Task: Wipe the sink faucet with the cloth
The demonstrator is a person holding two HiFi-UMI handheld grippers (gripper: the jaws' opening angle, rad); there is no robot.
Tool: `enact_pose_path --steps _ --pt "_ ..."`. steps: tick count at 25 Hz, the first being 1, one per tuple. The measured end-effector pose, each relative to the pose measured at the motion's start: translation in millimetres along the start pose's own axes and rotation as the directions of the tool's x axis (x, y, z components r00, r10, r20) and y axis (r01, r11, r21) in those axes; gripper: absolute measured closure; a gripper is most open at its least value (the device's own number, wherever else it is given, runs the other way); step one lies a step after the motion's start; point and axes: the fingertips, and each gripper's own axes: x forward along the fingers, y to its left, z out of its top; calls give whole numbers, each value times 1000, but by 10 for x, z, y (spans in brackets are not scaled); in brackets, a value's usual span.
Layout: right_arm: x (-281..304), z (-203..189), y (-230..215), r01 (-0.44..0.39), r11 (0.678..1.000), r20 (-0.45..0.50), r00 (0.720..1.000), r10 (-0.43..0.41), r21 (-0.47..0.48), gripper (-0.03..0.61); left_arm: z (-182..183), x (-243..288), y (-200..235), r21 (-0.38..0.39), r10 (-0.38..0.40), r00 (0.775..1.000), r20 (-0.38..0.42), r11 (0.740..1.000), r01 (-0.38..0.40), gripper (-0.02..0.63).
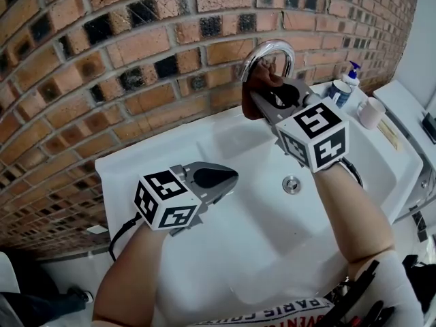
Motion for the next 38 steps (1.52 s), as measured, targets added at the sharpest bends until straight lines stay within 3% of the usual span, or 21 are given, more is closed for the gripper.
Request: enact_pose_path --steps 10,15,21,25,32,38 --pt "-276 76 -29 4 1000 -24 1000 -4 -15 488 -6 2 3 -1 -2 1000 -3 1000 2 614" --pt "-488 65 341 -95 994 -15 995 96 62 488 -9 -14 1 -1 3 1000 1 1000 -3 614" --pt "-585 -337 748 -179 971 -62 980 191 159 488 6 -5 -10 2 -1 1000 1 1000 1 614" --pt "-551 -641 881 -234 942 -99 959 264 241 488 5 1 -10 1 -1 1000 0 1000 1 614" --pt "-452 -1124 1169 -334 874 -174 895 412 352 491 1 2 2 0 1 1000 -2 1000 -1 614" --pt "-461 -1124 1211 -358 871 -183 882 433 335 495 0 -2 3 1 1 1000 -2 1000 -1 614"
